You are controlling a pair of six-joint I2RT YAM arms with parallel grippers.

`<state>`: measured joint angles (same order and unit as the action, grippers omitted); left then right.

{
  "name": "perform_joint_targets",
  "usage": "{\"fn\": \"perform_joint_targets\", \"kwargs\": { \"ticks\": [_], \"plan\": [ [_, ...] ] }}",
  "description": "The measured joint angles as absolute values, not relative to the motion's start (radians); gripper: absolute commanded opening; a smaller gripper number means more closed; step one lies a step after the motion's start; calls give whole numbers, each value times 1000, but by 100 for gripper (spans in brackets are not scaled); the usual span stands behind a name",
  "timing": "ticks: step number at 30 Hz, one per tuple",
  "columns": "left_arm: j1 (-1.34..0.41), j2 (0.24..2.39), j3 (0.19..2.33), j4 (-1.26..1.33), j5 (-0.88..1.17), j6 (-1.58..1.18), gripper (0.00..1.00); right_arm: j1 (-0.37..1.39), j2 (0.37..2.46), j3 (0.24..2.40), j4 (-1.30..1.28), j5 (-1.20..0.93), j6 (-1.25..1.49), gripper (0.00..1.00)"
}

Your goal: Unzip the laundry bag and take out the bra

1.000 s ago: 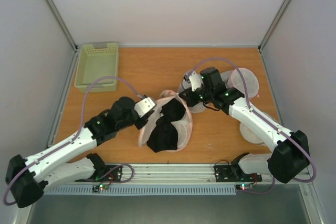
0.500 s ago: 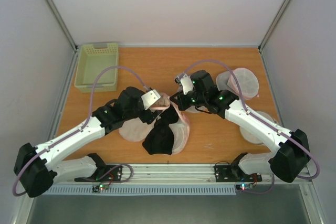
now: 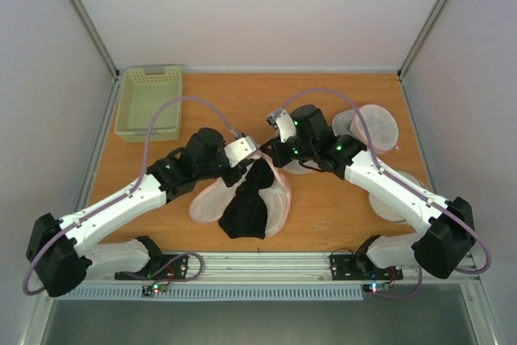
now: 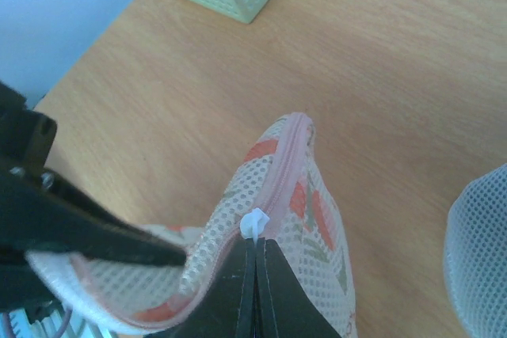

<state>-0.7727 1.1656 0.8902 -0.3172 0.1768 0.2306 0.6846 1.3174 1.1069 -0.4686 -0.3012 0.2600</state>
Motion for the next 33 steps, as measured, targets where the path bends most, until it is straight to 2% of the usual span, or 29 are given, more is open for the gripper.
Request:
{"fn": "perform_joint_targets", "kwargs": {
  "ticks": [5,10,16,33],
  "plan": [
    [-776,1092,859,-292,230,253,1,658,1330,1137,-495,-304,204,1],
    [-774,1007,830,-291,305,327,1,557,1365,1154,-525,-361,138,1],
    [-773,994,826,-299,369,386,1,542,1425,1198,-559,-424,70,1],
    [-728,928,759,-224,398,362,1,480,1570,1270,-622,-529,47,1]
  ]
}}
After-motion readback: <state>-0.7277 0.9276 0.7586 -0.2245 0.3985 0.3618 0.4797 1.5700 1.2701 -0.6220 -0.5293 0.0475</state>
